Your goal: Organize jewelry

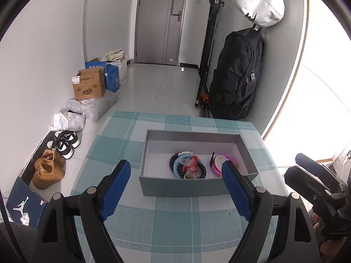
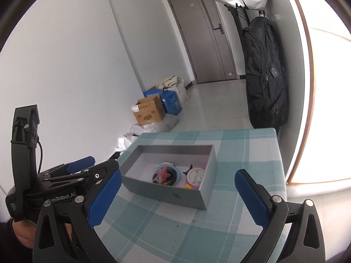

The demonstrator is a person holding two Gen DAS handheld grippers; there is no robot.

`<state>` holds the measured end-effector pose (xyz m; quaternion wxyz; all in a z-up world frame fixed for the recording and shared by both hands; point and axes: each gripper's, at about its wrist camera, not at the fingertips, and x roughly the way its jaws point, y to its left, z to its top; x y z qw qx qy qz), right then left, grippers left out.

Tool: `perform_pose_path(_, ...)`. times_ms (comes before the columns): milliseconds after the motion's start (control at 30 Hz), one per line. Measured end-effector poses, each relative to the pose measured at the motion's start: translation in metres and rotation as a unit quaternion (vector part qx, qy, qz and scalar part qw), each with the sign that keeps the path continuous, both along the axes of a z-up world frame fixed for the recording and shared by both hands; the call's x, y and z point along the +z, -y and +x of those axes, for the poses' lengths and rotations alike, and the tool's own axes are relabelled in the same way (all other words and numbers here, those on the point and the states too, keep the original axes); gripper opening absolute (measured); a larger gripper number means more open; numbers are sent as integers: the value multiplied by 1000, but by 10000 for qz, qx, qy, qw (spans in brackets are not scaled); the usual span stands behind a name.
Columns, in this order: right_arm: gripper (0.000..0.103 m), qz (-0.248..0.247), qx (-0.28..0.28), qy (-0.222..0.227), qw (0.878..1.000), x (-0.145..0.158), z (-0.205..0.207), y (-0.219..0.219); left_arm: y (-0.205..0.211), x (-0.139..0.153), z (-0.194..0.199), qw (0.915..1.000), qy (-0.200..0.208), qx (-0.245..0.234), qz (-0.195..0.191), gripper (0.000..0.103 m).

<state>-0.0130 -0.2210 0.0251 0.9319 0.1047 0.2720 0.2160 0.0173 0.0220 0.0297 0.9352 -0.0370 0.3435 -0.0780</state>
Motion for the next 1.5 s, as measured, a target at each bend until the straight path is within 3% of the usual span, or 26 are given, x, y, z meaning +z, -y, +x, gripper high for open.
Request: perform_pose_path(1500, 103, -37, -28, -237, 9997, -10, 0, -3, 1, 4, -9, 9997, 131, -115, -185, 82)
